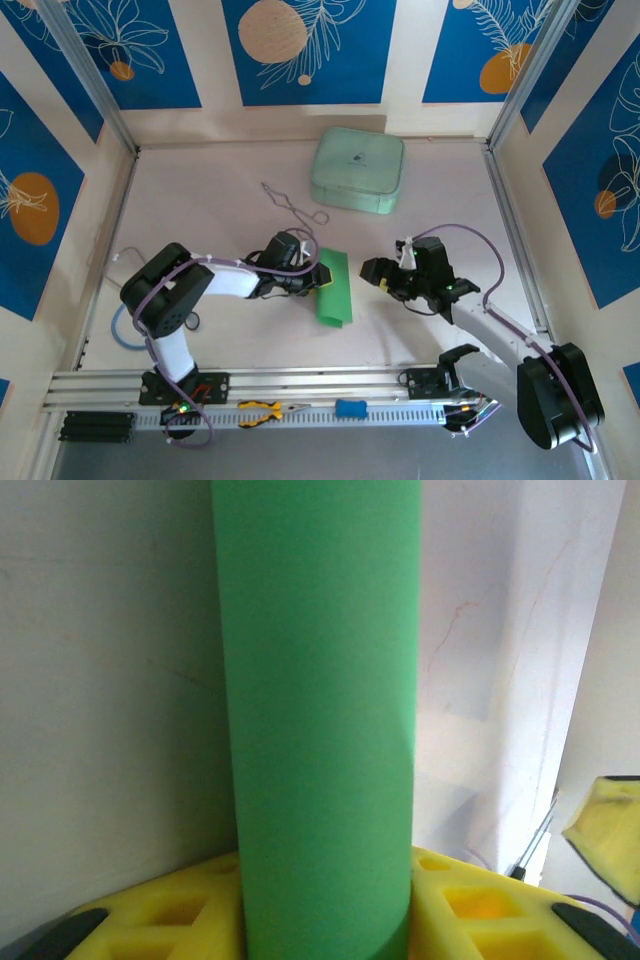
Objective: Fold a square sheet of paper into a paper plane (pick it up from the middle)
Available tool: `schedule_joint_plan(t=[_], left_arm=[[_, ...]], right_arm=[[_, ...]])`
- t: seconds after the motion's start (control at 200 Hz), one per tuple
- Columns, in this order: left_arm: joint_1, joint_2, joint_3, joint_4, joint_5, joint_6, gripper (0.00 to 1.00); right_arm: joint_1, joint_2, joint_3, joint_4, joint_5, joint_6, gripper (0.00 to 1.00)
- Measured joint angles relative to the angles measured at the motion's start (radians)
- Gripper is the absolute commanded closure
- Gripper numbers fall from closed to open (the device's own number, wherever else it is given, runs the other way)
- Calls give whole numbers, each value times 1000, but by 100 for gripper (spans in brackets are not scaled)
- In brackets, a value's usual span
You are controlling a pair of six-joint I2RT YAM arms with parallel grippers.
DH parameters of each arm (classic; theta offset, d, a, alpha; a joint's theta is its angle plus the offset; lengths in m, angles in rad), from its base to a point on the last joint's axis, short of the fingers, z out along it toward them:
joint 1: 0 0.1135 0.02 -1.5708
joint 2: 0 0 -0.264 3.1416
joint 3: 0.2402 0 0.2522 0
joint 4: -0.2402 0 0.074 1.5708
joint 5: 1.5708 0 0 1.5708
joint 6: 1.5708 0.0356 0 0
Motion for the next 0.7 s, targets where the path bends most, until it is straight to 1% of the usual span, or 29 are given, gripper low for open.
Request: schedule_joint_plan(t=[0.14, 0.3, 0.37, 0.475, 0.61, 0.7], left_arm=[[-13, -2, 0, 5, -27, -31, 60], [-31, -18, 4, -18, -66, -34, 53], [-35, -27, 24, -75, -94, -12, 49], [-40, -39, 80, -213, -142, 51, 41], [-40, -47, 145, -373, -192, 129, 38], [-40, -48, 177, -458, -216, 175, 38]], right_arm=[[7, 29, 10, 5, -10, 0, 25], [12, 76, 19, 15, -24, 0, 25], [18, 93, 19, 18, -26, 0, 25], [26, 109, 21, 18, -28, 0, 25], [34, 121, 32, 18, -28, 0, 25], [39, 125, 35, 18, -28, 0, 25]])
